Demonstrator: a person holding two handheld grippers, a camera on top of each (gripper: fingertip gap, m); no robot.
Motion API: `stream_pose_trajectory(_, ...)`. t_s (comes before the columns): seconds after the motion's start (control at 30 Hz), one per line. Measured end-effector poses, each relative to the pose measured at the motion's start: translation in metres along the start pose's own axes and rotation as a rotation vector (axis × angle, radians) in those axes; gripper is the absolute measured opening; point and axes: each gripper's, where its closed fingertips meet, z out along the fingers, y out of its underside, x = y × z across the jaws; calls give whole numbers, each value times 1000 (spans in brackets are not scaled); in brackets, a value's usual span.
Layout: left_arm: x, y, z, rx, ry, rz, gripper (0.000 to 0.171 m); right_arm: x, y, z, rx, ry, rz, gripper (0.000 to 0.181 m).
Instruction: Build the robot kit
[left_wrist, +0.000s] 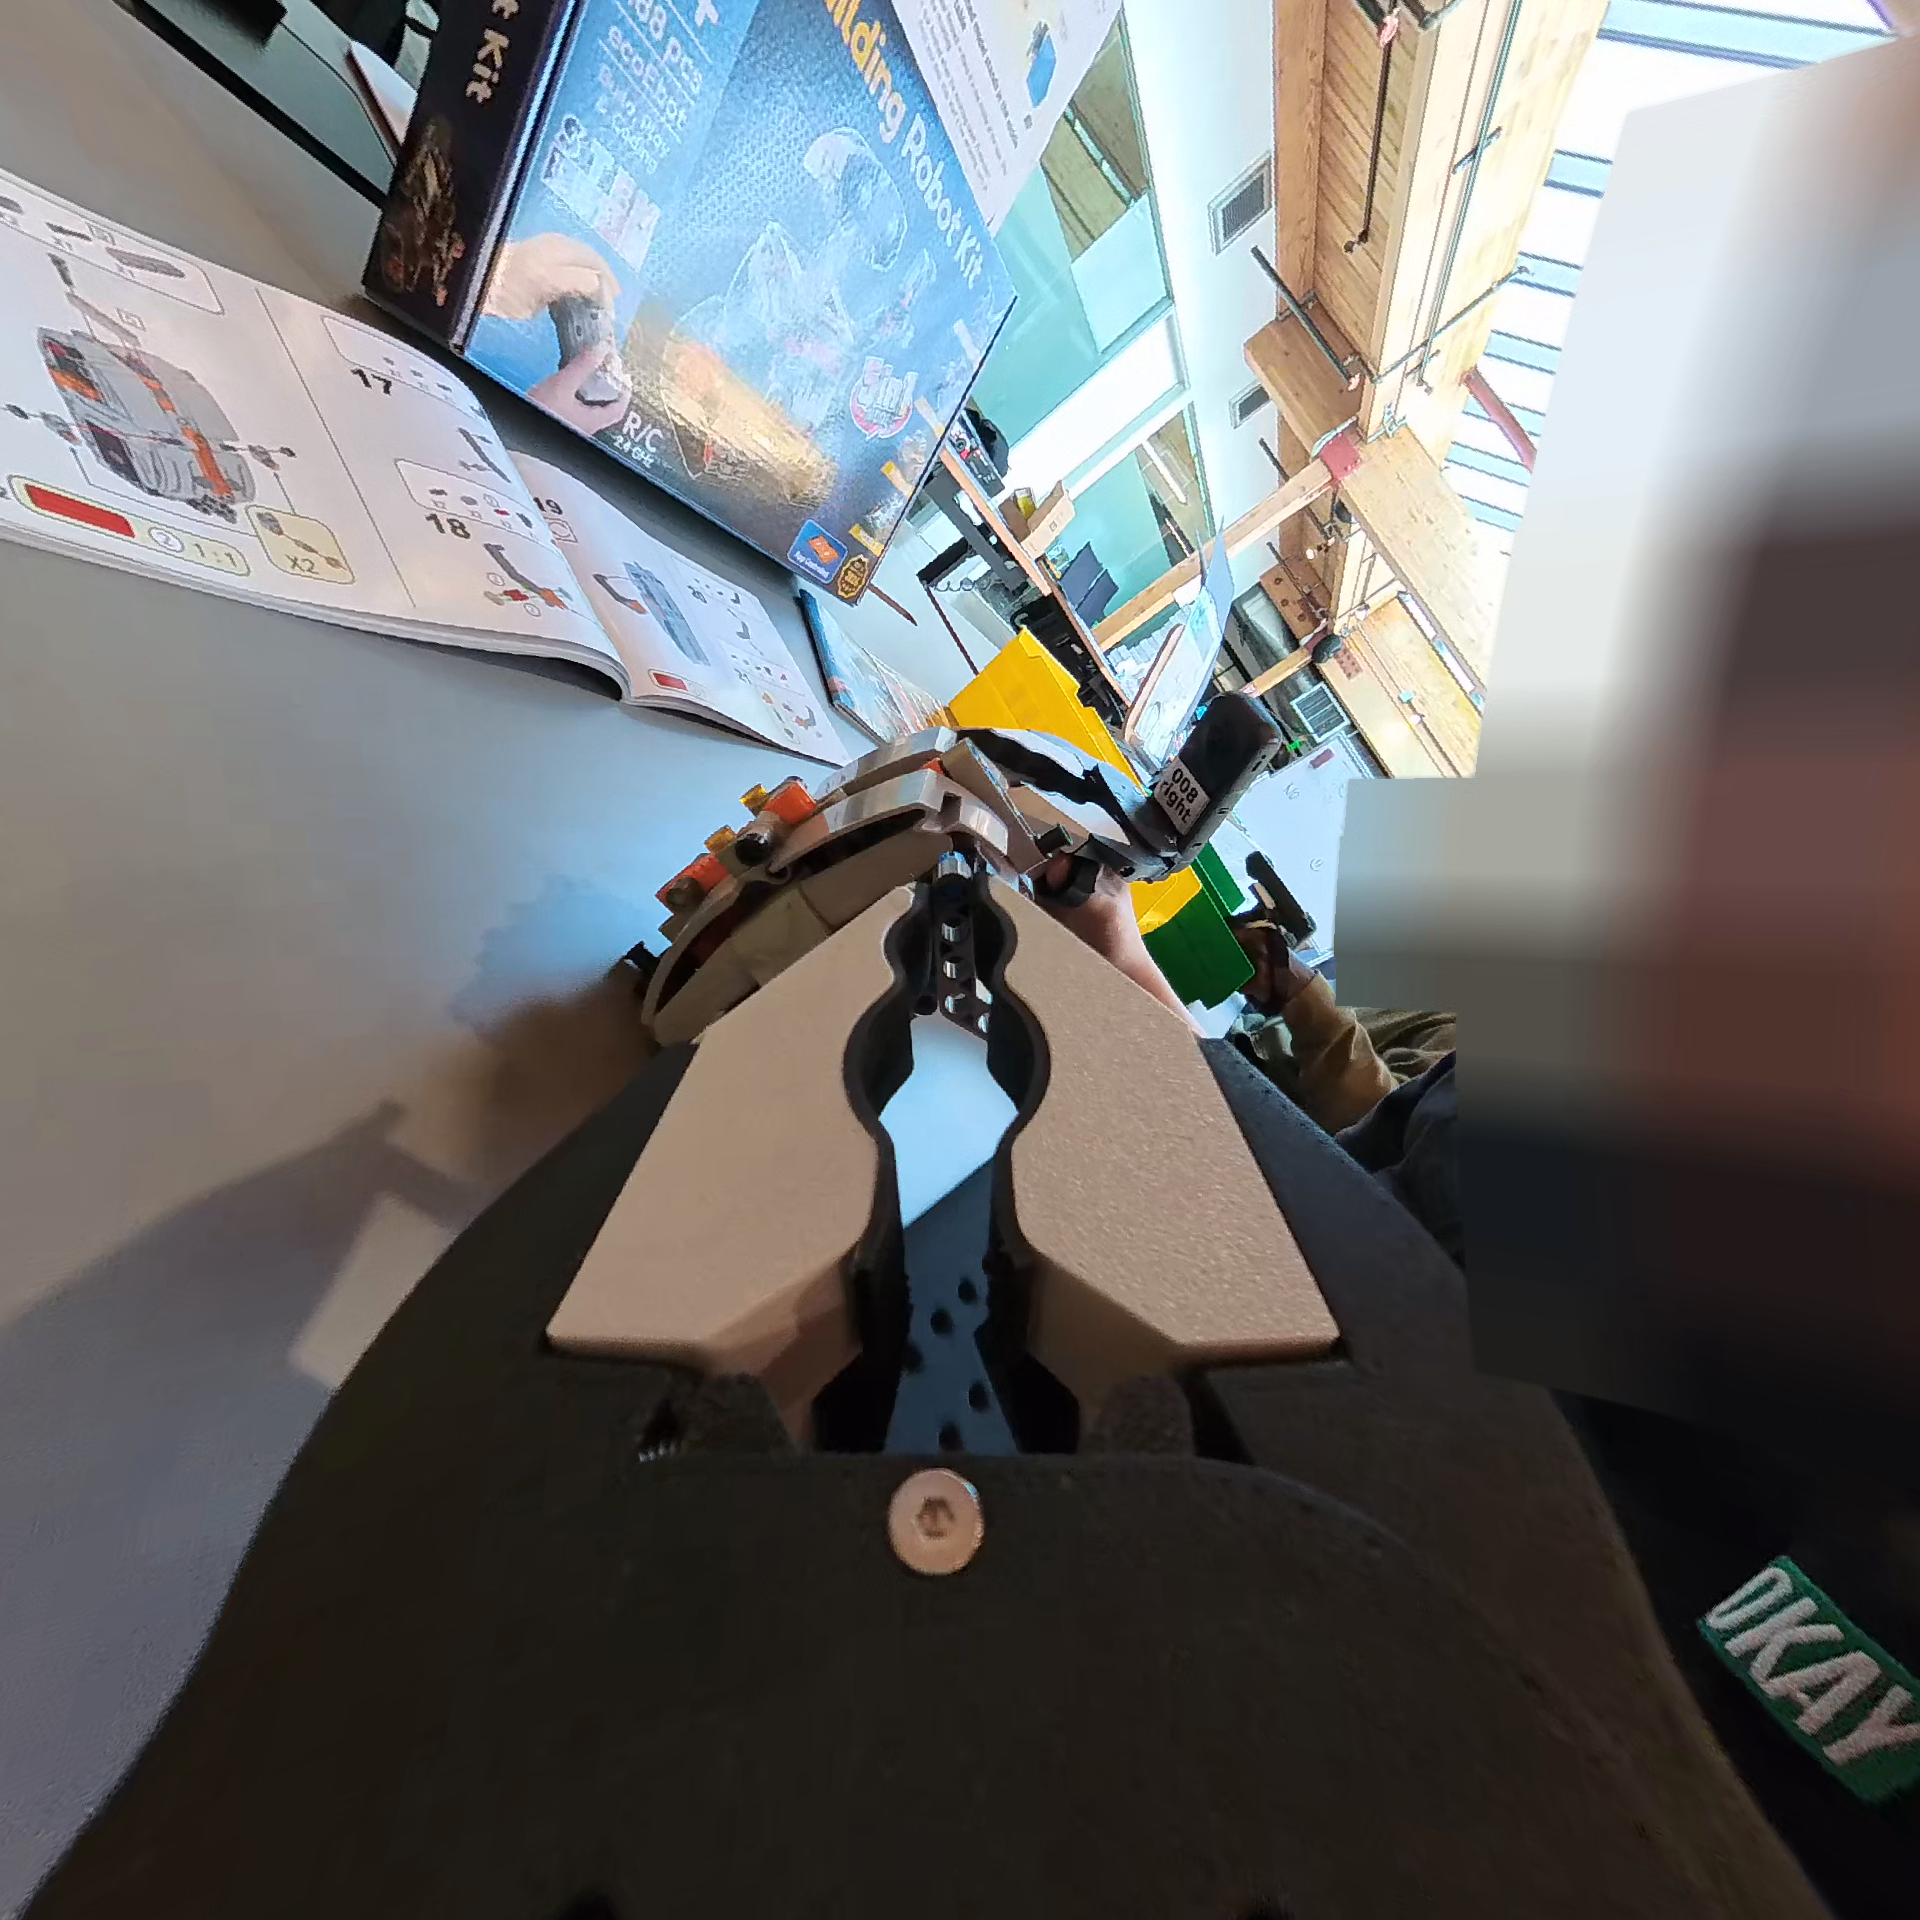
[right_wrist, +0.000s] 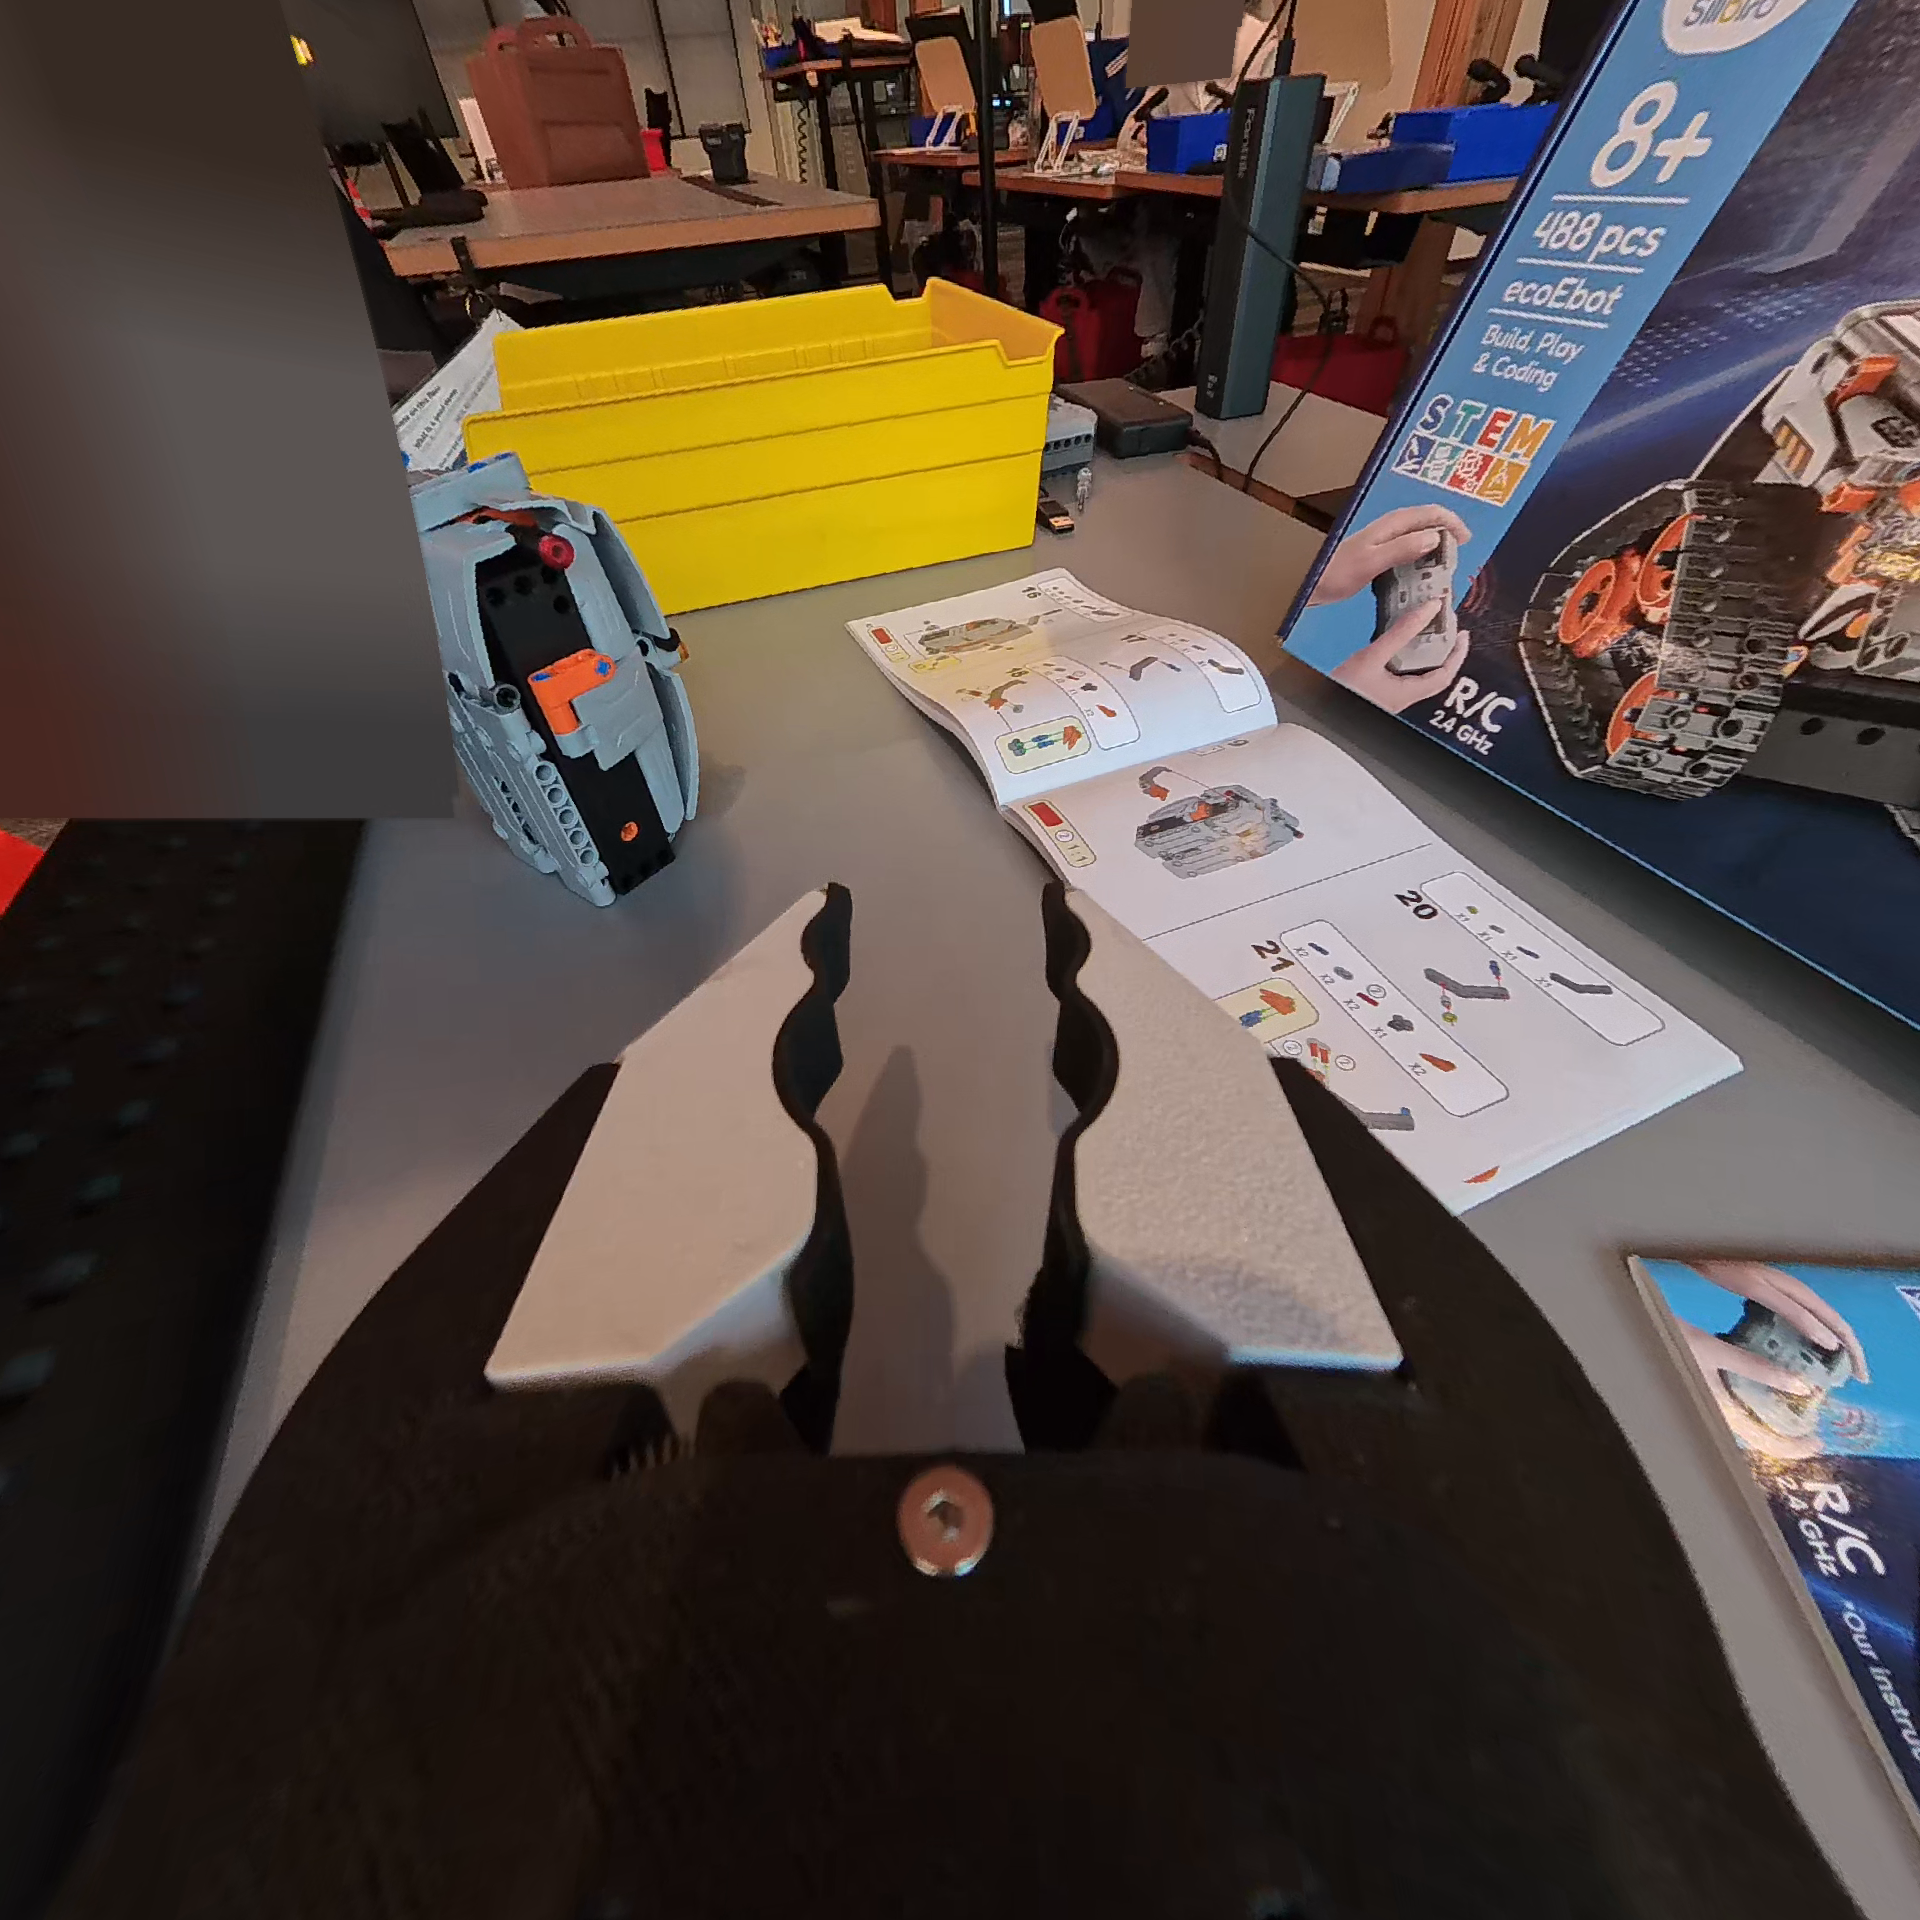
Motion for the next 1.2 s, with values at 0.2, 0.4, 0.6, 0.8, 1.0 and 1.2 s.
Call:
stream_pose_trajectory(0.2,0,-1,-1,-2,-6,10,5,-1,3,1,-15,-4,-7,37)
stream_pose_trajectory(0.4,-1,0,-2,2,-9,9,5,-1,4,2,-20,-5,-6,37)
stream_pose_trajectory(0.6,-1,1,-1,1,-6,2,5,-2,5,2,-26,-9,-14,37)
stream_pose_trajectory(0.8,-2,0,-2,6,-8,3,5,-1,6,2,-29,-6,-15,37)
stream_pose_trajectory(1.0,-3,0,-2,10,-7,-3,5,-4,4,1,-21,-20,-35,32)
stream_pose_trajectory(1.2,-3,0,-4,12,-6,-6,5,-6,6,2,-32,-24,-46,31)
